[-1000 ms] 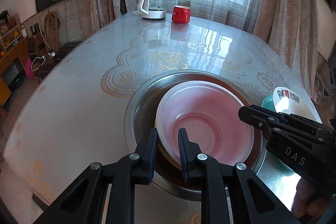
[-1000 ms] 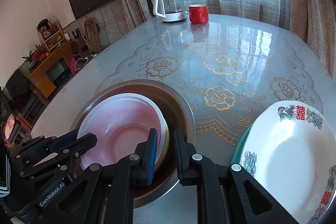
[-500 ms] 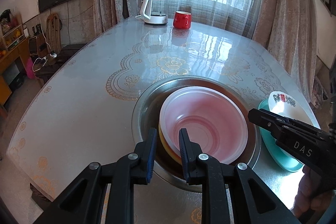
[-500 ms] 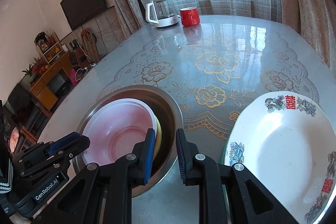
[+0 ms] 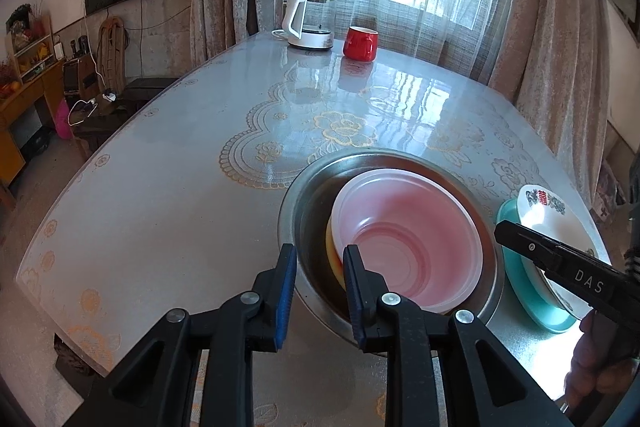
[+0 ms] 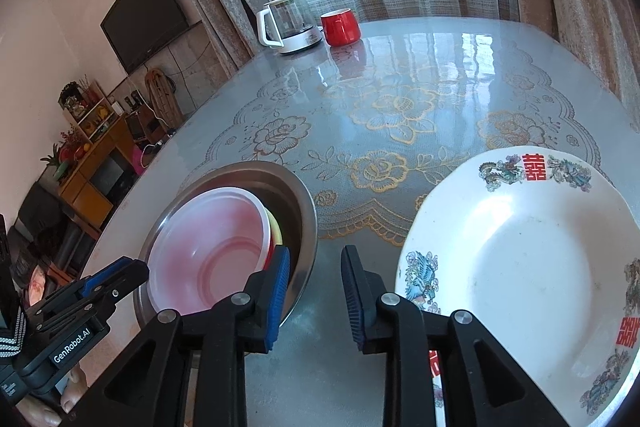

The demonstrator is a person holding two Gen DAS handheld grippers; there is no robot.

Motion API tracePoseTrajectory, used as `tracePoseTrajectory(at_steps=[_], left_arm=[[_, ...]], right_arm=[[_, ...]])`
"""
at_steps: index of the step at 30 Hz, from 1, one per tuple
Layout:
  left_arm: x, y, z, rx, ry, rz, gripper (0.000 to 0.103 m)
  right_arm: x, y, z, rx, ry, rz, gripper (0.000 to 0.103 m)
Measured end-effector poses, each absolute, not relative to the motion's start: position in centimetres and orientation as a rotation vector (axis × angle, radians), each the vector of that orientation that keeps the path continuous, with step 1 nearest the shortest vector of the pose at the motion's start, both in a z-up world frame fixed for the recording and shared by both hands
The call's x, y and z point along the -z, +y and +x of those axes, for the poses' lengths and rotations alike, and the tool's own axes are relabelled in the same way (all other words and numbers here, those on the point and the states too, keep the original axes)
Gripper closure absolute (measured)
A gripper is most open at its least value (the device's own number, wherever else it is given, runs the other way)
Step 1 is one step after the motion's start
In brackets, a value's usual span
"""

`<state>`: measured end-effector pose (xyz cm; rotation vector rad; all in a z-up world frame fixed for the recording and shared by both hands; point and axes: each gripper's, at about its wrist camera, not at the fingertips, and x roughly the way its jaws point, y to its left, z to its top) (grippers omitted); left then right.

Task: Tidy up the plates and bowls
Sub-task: 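Open both tools and release the red bowl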

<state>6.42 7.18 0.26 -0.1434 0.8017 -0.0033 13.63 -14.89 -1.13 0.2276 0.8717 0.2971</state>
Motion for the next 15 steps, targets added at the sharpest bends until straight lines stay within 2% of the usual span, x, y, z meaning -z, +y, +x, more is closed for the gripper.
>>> tracePoseTrajectory(at_steps=[15], left_arm=[[0.4,10.9,7.1,-0.024,0.820,-0.272,0.075]], right_arm=[[1.7,-14.4,14.1,-0.318,0.890,0.221,0.076]])
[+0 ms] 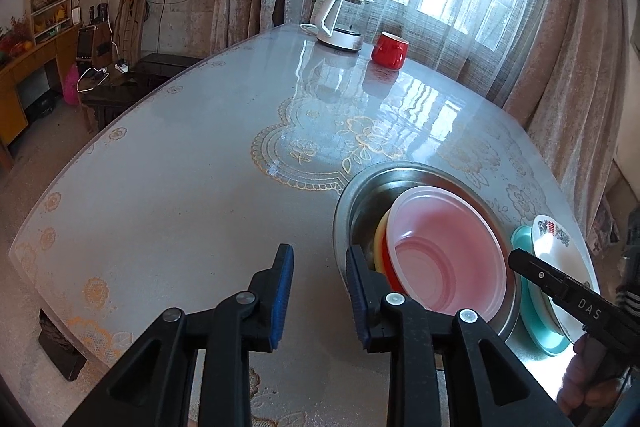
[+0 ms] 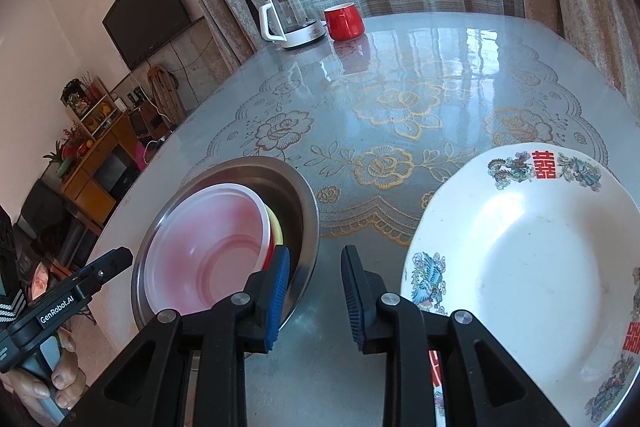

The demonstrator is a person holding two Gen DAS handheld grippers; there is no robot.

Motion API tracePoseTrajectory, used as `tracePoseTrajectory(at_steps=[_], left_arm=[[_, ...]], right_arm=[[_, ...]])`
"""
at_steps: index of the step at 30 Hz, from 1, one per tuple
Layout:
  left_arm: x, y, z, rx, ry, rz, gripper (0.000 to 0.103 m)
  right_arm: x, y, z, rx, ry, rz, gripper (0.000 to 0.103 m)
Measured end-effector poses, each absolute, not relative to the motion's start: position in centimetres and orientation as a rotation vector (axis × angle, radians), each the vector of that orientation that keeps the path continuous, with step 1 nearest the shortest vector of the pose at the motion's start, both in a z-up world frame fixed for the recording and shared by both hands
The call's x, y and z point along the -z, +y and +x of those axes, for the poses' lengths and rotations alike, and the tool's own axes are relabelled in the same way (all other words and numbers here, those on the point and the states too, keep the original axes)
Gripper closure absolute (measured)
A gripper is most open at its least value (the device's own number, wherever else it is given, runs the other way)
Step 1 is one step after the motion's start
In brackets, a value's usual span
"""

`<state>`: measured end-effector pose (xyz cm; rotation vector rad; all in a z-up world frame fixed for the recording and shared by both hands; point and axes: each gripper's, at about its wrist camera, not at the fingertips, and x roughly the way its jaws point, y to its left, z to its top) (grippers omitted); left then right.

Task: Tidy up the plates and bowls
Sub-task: 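Open both tools and release the red bowl, then close both tools on the steel bowl rim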

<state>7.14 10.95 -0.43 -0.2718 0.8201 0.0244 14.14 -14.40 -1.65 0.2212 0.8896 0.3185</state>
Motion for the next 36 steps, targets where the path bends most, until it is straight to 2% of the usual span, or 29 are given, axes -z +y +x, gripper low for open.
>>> tracePoseTrajectory(at_steps=[13,19,36], left_arm=[[1.5,9.8,8.2,0.014,0.824,-0.200,0.075],[1.7,9.0,8.5,0.025,0.808,-0.152,0.080],[1.8,9.0,9.0,0.029,0.804,-0.143,0.082]], right_arm=[[2.6,-13.1,14.9,-0.333,0.928,0.172,0.076],[2.8,-12.3,15.2,-0.325,0.931,0.117,0.076],[3.1,-11.8,16.0,-0.306,0.929,0.050,0.076]])
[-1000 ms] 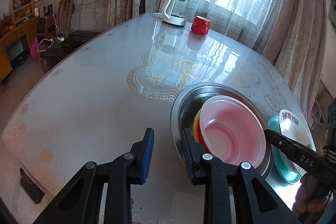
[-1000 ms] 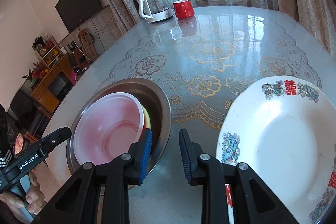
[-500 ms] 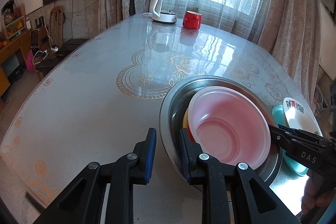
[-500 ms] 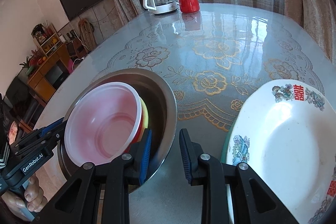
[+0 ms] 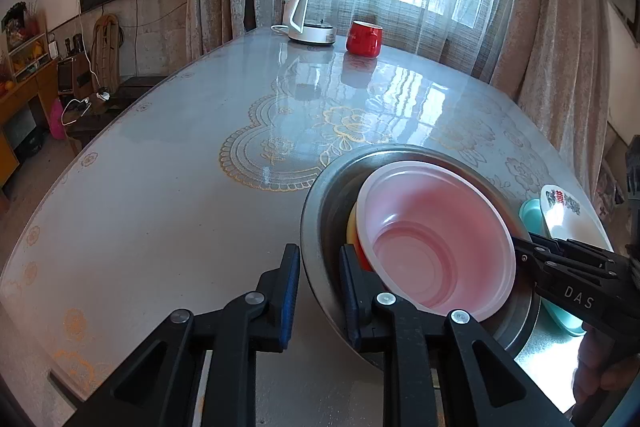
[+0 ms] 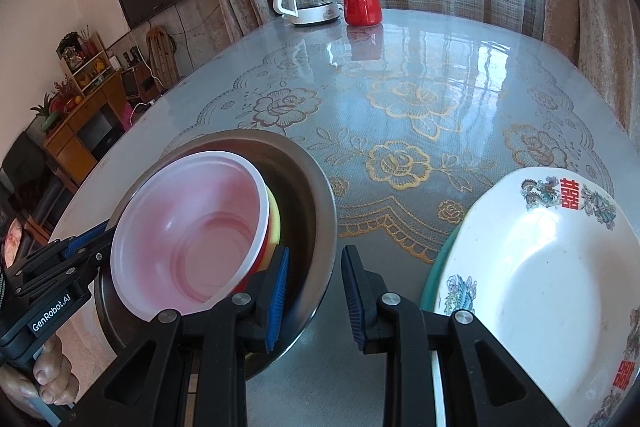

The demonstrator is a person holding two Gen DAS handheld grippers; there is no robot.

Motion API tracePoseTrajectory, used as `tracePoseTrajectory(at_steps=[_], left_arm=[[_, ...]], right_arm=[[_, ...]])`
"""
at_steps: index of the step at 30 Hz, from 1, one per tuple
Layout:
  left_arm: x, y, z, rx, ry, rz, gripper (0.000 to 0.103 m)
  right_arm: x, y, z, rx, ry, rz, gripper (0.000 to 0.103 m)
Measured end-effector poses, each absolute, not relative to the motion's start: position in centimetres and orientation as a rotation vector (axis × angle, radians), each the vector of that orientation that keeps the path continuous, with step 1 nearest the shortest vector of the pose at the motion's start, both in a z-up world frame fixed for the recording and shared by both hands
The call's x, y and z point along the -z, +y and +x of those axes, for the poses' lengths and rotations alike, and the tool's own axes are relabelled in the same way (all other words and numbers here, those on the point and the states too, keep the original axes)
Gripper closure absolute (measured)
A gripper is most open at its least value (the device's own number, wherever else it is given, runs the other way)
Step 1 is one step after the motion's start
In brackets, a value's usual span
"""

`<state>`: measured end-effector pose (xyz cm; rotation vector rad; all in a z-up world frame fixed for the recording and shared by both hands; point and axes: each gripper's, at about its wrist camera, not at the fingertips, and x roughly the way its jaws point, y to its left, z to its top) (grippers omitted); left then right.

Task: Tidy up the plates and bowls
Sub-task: 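Close both tools on the steel bowl rim, then lift the steel bowl with both tools and carry it over the plate stack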

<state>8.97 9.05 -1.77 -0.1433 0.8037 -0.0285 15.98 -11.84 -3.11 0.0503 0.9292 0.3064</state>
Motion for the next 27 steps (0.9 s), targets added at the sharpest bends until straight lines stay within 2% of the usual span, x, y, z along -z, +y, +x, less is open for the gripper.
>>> tracePoseTrajectory(at_steps=[9,27], left_arm=[[1.7,9.1,8.5,0.033,0.815,-0.152,0.084],[1.3,9.7,7.2,0.007,0.828,-0.191,0.084]], right_arm=[[2.9,-11.6,15.7,-0.317,0.933,0.058,0.080],[3.0,-10.9,15.1,-0.355,0.957,0.079,0.081]])
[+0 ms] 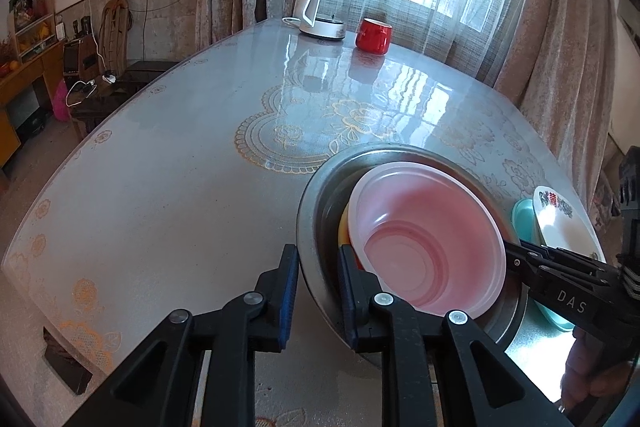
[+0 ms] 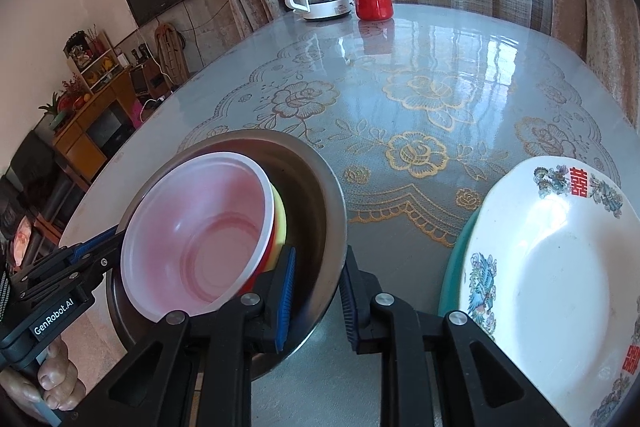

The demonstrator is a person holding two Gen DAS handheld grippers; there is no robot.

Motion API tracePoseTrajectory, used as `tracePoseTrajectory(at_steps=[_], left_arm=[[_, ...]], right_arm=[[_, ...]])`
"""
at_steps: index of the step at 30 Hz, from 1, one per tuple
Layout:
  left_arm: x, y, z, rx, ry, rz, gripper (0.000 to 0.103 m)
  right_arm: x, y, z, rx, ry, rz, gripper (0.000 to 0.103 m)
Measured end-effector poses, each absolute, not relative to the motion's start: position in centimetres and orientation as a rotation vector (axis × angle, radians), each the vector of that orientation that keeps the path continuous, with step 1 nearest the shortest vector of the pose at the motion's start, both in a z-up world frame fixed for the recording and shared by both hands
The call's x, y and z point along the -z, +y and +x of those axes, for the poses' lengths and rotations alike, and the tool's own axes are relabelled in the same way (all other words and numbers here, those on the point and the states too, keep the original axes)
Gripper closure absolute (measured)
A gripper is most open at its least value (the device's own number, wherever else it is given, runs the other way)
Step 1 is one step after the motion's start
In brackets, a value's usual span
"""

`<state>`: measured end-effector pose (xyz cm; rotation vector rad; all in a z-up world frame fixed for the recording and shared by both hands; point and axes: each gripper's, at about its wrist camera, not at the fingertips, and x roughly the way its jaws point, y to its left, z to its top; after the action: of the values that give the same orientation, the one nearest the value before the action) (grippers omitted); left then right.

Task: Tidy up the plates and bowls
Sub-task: 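Lift the steel bowl with both tools and carry it over the plate stack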

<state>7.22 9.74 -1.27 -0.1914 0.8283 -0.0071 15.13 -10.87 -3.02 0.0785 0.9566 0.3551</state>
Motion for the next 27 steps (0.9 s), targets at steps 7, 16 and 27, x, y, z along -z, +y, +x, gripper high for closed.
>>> tracePoseTrajectory(at_steps=[7,16,27], left_arm=[[1.2,10.1,5.9,-0.010,0.815,-0.176,0.084],[0.1,10.1,5.1,0.006,0.786,-0.180,0.084],[-1.3,9.2,4.8,0.029,0.754,-0.159,0.084]], right_arm=[[3.1,-10.2,14.6,-0.378,0.956,0.082,0.081],[2.1,-11.2,13.8,-0.388,0.918,0.139,0.080],[1.0,-12.6,12.9,-0.387,0.870,0.172,0.080]])
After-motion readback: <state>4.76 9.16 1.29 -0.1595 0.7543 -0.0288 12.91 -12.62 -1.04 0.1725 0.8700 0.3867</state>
